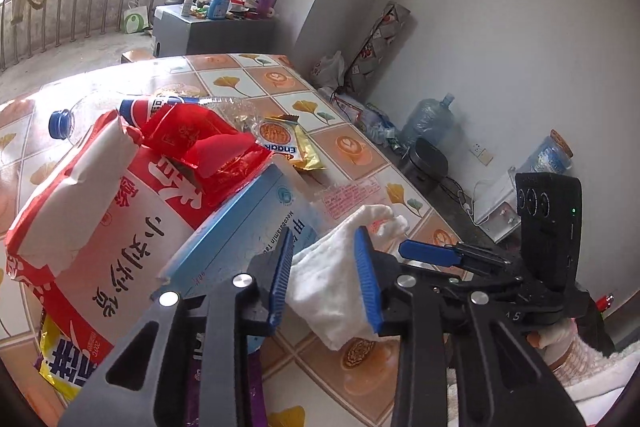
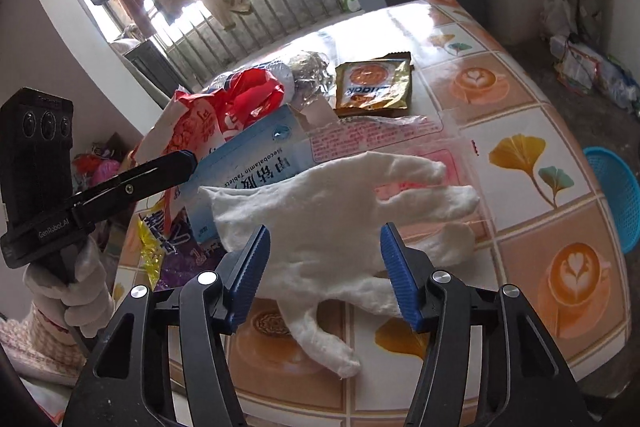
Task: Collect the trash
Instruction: 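Grasp the white glove with the right gripper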
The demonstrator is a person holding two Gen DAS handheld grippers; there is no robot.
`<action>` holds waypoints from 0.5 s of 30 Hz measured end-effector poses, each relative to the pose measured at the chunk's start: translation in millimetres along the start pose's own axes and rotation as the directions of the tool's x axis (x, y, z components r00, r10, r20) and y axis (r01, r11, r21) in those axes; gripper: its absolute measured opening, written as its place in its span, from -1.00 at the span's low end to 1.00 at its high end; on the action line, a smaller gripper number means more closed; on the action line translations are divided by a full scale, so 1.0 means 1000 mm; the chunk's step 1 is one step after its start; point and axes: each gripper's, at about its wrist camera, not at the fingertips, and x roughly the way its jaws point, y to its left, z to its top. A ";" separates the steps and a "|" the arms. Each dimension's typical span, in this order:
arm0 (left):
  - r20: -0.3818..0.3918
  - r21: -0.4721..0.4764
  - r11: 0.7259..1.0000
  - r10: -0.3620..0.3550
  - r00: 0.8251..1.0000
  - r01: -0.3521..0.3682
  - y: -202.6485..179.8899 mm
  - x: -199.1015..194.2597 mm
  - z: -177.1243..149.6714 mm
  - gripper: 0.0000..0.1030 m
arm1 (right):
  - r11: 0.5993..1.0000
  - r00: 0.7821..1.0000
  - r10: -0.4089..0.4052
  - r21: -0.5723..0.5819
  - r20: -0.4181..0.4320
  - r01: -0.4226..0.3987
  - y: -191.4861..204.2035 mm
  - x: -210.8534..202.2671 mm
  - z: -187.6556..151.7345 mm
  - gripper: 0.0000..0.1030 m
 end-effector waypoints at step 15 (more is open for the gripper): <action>-0.050 -0.055 0.998 -0.006 0.999 0.003 0.017 0.017 -0.006 -0.72 | 0.995 0.998 -0.011 -0.104 -0.066 0.004 0.021 0.037 -0.011 -0.91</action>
